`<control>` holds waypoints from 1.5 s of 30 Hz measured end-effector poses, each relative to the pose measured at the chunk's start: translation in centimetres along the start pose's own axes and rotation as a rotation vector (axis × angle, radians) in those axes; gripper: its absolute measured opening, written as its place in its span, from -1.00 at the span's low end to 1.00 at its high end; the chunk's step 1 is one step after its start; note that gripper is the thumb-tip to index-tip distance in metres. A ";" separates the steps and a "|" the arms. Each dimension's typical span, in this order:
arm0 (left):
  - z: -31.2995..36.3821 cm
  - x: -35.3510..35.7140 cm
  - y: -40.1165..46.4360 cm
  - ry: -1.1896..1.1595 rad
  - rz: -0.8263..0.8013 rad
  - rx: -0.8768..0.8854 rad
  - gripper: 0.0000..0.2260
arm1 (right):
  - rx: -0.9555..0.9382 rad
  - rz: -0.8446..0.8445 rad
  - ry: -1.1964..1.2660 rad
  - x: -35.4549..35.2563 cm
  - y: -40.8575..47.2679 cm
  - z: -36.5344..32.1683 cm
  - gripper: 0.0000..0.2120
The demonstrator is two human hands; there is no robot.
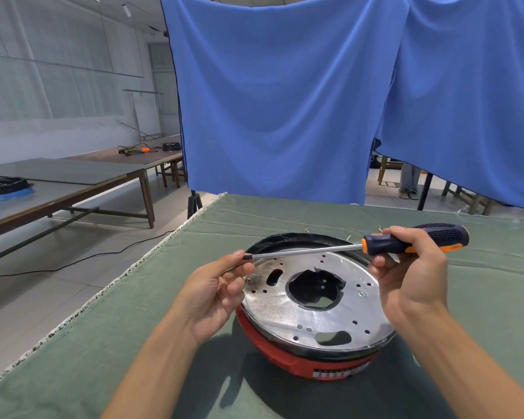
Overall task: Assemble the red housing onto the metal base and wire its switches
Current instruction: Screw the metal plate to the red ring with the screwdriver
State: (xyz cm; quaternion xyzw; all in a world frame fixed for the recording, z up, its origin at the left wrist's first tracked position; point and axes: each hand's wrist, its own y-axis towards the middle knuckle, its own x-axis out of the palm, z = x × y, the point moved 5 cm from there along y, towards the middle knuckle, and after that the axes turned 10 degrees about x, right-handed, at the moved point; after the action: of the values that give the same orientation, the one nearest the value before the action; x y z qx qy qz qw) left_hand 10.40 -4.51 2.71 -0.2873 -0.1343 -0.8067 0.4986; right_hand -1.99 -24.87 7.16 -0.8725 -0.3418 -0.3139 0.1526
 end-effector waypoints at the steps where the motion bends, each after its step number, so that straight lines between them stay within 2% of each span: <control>1: 0.0 0.0 0.0 -0.014 0.008 -0.010 -0.88 | -0.003 -0.001 0.000 0.0 0.0 0.0 -0.86; 9: 0.4 0.7 -0.6 -0.200 0.121 0.004 -0.87 | -0.030 -0.038 0.033 0.8 -0.7 0.0 -0.88; 16: 0.7 1.9 -0.9 -0.267 0.270 0.156 -0.87 | -0.074 -0.063 0.056 1.4 -1.9 0.3 -0.93; 18: 0.9 2.2 -1.1 -0.272 0.287 0.188 -0.88 | -0.118 -0.059 0.047 1.6 -2.2 0.0 -0.90; 22: 0.7 2.7 -1.4 -0.351 0.322 0.187 -0.87 | -0.238 -0.063 0.031 2.2 -3.3 -0.7 -0.70; 31: 0.9 3.7 -1.7 -0.519 0.336 0.177 -0.87 | -0.193 -0.070 0.038 2.7 -4.1 0.1 -0.71; 36: 1.4 3.7 -1.5 -0.464 0.312 0.193 -0.86 | -0.150 -0.076 0.037 2.6 -3.9 0.4 -0.84; 40: 1.5 3.2 -0.9 -0.361 0.294 0.167 -0.85 | -0.099 -0.031 0.054 2.2 -3.1 0.4 -0.82; 45: 1.5 1.9 -1.0 -0.087 0.124 0.157 -0.87 | -0.117 -0.008 0.072 1.7 -2.5 -0.3 -0.85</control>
State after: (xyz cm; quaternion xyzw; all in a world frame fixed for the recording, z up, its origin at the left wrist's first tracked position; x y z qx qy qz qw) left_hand 9.37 -4.67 5.06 -0.2900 -0.2005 -0.7481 0.5622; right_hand -2.93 -22.39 8.62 -0.8668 -0.3206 -0.3650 0.1121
